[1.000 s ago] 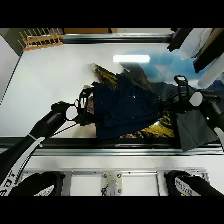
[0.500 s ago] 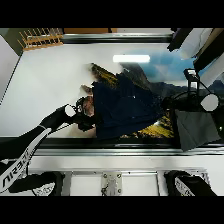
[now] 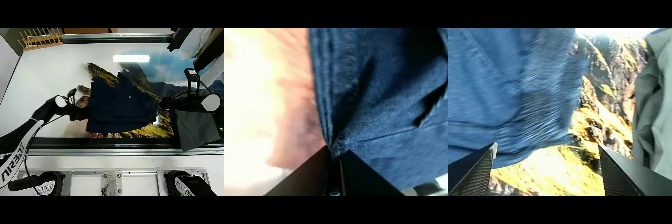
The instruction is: Fold the clothes and pants, and hang the long-sleeved shirts on hangers.
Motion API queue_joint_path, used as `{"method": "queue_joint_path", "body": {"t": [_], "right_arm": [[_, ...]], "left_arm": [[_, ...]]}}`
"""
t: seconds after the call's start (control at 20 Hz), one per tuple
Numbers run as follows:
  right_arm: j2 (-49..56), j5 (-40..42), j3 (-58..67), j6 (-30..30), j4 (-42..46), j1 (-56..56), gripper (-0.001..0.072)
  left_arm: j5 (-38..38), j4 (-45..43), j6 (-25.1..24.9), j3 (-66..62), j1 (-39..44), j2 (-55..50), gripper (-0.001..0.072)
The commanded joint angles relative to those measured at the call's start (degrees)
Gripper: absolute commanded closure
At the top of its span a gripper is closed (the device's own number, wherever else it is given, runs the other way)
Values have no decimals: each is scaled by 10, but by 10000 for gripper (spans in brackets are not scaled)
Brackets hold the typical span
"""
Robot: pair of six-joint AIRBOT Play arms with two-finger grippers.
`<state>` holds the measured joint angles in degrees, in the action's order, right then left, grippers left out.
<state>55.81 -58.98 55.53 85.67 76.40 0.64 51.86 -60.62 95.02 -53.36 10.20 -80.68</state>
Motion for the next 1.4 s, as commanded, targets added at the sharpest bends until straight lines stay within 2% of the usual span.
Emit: {"method": "queue_joint_path", "body": {"t": [0.0, 0.25, 0.3, 0.35, 0.4, 0.45, 0.65, 0.8, 1.05, 1.35], "right_arm": [[0, 1, 0, 1, -29, 0, -3], [1, 2, -1, 16, -36, 0, -3], [3, 2, -1, 18, -37, 0, -3], [4, 2, -2, 23, -36, 0, -2], [5, 2, -3, 22, -37, 0, -2], [6, 2, -6, 22, -43, 0, -3], [9, 2, -20, 22, -50, 0, -3], [11, 2, -32, 22, -59, 0, -3], [37, 3, -59, 22, -78, 0, -3], [111, 37, -67, 21, -112, -3, -3]], "left_arm": [[29, -79, -1, -4, -66, 51, 694], [56, -84, -3, -4, -80, 62, 692], [59, -85, -4, -4, -80, 62, 669], [63, -85, -9, -4, -80, 62, 425], [71, -85, -14, -4, -80, 62, 111], [78, -89, -15, -4, -81, 62, 74], [80, -88, -16, 26, -81, 62, 91], [23, -82, -9, 76, -82, 62, 91], [-69, -33, -7, 77, -78, 61, 91], [-56, -21, -8, 76, -72, 25, 92]]}}
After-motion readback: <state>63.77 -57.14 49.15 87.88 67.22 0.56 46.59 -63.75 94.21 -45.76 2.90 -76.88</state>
